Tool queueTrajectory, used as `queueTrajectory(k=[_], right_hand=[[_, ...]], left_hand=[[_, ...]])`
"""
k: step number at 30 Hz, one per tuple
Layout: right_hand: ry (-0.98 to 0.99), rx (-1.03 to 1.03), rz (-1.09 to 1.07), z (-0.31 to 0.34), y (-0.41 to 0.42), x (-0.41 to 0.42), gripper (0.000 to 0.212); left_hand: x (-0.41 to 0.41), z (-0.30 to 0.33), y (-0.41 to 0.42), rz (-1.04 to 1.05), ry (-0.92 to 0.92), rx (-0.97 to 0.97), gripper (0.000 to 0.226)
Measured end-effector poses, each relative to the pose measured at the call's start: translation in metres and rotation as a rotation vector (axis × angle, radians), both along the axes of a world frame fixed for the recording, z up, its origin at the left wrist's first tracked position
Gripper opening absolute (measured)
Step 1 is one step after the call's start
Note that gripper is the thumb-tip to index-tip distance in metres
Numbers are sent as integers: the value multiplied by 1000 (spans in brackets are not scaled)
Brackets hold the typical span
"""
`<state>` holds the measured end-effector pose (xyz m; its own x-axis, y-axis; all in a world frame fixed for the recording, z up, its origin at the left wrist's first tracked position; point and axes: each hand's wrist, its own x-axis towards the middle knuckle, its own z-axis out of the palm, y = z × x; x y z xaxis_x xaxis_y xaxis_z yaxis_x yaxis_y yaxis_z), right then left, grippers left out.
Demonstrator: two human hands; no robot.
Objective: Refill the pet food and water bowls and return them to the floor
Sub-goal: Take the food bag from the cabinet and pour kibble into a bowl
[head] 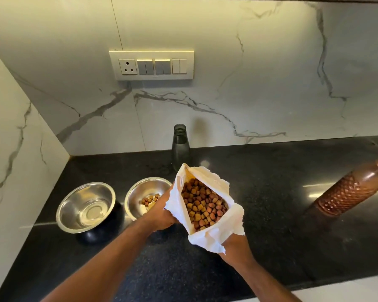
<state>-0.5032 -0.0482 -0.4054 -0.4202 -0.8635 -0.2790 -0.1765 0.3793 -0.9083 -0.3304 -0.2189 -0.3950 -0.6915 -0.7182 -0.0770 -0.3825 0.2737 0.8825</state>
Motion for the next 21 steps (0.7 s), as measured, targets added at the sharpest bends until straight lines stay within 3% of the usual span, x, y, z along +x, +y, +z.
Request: queueTrajectory(k=[8,14,21], right_hand=[[-226,53,-123,-31,-20,3,54],[-219,67,-108,-45,-25,4,54],[-152,46,-75,-50,-33,3,59]], left_hand=[[2,-11,-15,-21,13,5,66],[3,-21,-25,-59,-1,4,79],[7,-30,-34,-54,-47,5,69]])
